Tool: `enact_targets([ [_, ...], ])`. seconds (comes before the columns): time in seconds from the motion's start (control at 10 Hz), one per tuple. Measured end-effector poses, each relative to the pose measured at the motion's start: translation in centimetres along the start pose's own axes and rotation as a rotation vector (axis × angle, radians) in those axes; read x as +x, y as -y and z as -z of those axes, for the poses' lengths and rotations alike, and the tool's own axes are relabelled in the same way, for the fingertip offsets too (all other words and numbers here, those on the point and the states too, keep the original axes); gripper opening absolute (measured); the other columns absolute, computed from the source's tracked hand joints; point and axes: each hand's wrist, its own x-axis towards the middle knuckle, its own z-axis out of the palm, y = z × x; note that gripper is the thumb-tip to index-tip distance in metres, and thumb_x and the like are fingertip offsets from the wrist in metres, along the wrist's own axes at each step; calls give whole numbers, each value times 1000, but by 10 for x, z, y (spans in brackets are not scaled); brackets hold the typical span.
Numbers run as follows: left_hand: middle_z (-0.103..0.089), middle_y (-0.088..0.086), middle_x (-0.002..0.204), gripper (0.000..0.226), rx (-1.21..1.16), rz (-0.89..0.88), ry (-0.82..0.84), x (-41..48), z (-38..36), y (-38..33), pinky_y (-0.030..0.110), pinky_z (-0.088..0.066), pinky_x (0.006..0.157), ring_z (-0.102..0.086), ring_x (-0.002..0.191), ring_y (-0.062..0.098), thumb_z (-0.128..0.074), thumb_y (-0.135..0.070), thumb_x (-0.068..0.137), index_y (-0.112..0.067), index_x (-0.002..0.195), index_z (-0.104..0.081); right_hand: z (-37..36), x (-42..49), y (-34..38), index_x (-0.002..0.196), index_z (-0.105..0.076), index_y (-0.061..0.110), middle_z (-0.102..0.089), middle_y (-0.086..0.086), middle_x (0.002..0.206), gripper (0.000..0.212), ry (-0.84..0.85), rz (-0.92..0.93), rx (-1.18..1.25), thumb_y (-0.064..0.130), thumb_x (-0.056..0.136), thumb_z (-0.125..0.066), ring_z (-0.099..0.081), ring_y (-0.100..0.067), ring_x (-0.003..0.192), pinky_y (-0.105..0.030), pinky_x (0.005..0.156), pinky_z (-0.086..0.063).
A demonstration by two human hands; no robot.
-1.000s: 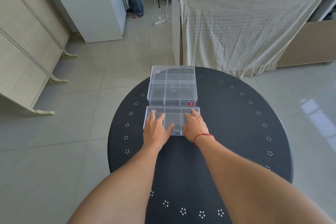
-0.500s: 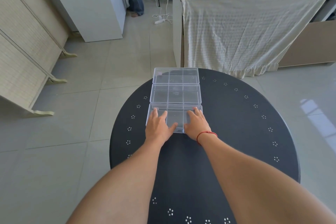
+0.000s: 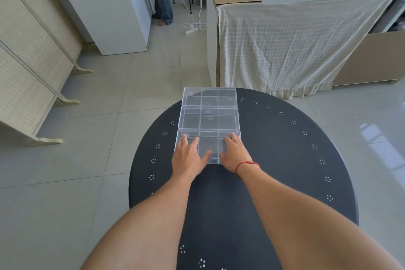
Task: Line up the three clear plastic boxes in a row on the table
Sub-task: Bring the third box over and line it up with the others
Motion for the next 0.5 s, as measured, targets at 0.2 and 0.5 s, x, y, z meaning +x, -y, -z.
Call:
enact_targets([
  [0.2, -22, 10, 158, 71, 18, -6, -63, -17, 6, -23, 40, -29, 112, -17, 146, 23, -44, -59, 89, -21, 148, -31, 20, -18, -23, 149, -34, 15, -20, -12, 162, 55, -44, -43, 3, 27, 97, -45, -15, -27, 152, -43, 120, -26],
  [0.5, -61, 3, 124, 48, -117, -55, -147, -82, -29, -129, 37, -45, 88, -49, 121, 22, -46, -45, 94, -14, 130, -54, 57, -70, -122, 145, -38, 11, -19, -12, 162, 51, -44, -108, -36, 29, 98, -45, -21, -27, 150, -46, 116, -31],
])
